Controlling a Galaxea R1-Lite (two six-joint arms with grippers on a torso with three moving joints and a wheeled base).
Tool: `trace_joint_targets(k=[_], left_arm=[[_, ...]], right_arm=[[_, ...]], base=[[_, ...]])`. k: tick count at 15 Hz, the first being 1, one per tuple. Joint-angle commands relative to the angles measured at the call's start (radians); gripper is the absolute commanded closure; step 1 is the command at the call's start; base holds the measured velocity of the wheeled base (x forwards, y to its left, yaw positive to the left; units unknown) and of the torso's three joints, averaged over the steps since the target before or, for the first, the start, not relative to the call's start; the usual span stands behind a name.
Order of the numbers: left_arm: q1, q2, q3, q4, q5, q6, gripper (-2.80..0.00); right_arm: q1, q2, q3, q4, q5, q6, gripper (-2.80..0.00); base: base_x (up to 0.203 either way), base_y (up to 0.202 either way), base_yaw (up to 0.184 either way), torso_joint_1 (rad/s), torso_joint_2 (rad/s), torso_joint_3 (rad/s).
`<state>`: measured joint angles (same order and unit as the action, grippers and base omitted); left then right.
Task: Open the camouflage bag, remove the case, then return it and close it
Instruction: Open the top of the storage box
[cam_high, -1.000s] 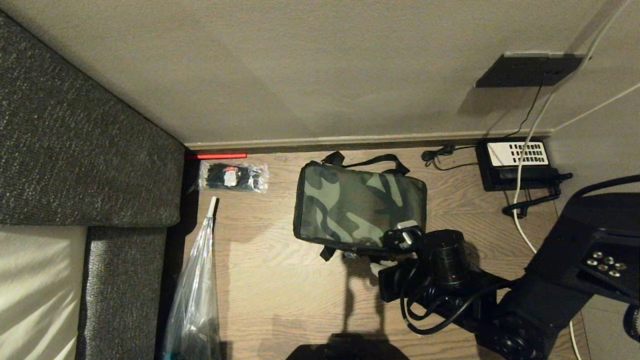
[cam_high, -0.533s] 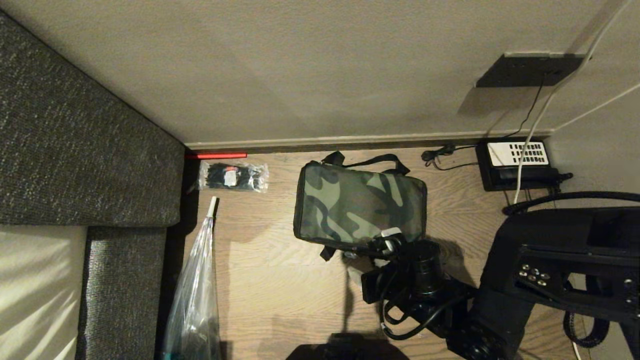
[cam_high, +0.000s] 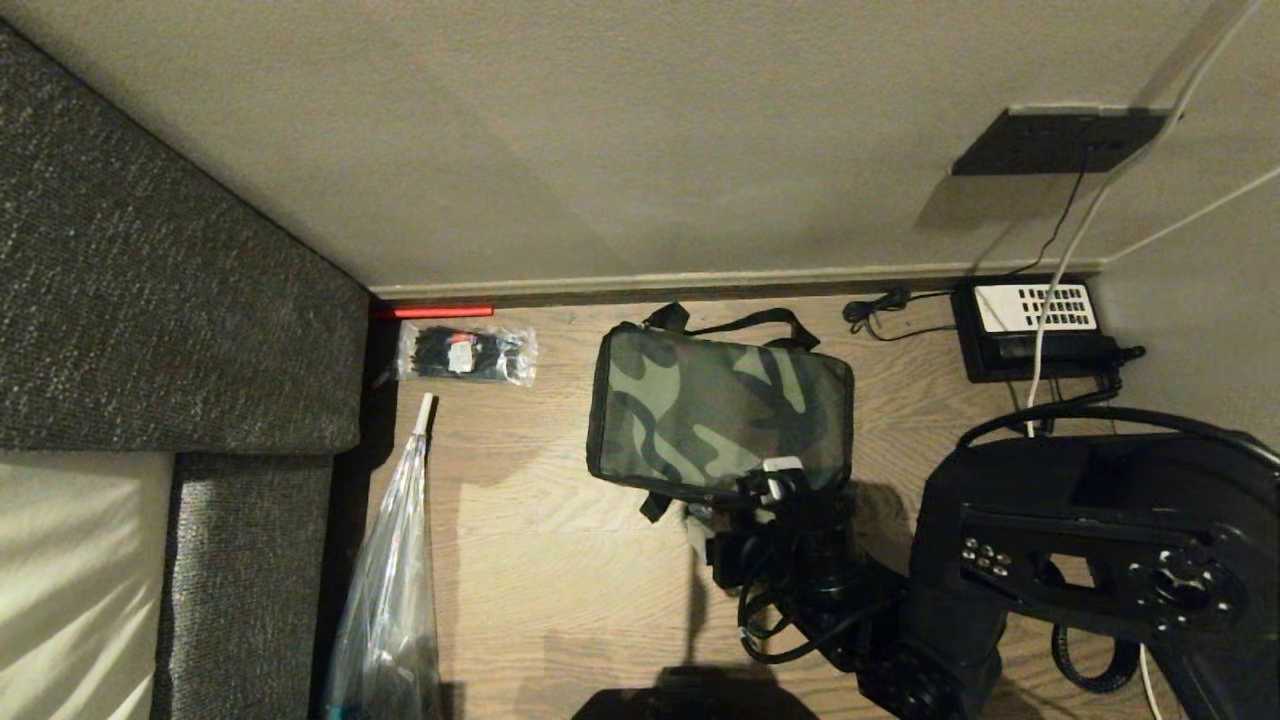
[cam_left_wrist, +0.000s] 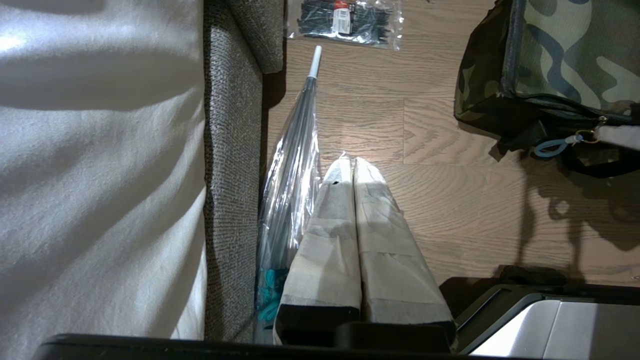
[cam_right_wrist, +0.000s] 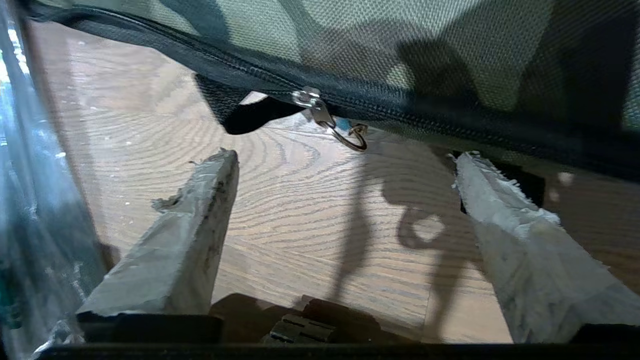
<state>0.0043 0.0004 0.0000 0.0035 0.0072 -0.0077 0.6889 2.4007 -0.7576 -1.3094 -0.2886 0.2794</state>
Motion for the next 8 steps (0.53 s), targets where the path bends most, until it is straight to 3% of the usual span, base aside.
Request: trace_joint_targets(k=[1,8], left_arm=[[0.000,-0.001,0.003,0.000,0.000,0.000,0.00],[0.000,-0.001,0.003,0.000,0.000,-0.001,0.00]], right_arm=[[0.000,0.033,-0.037,-0.011,-0.004,0.003,-2.80],[0.000,0.074,-0.072,-0.020,0.022,0.011,-2.80]], base=[[0.000,0.000,0.000,0.000,0.00,0.000],[0.000,0.000,0.000,0.000,0.00,0.000]])
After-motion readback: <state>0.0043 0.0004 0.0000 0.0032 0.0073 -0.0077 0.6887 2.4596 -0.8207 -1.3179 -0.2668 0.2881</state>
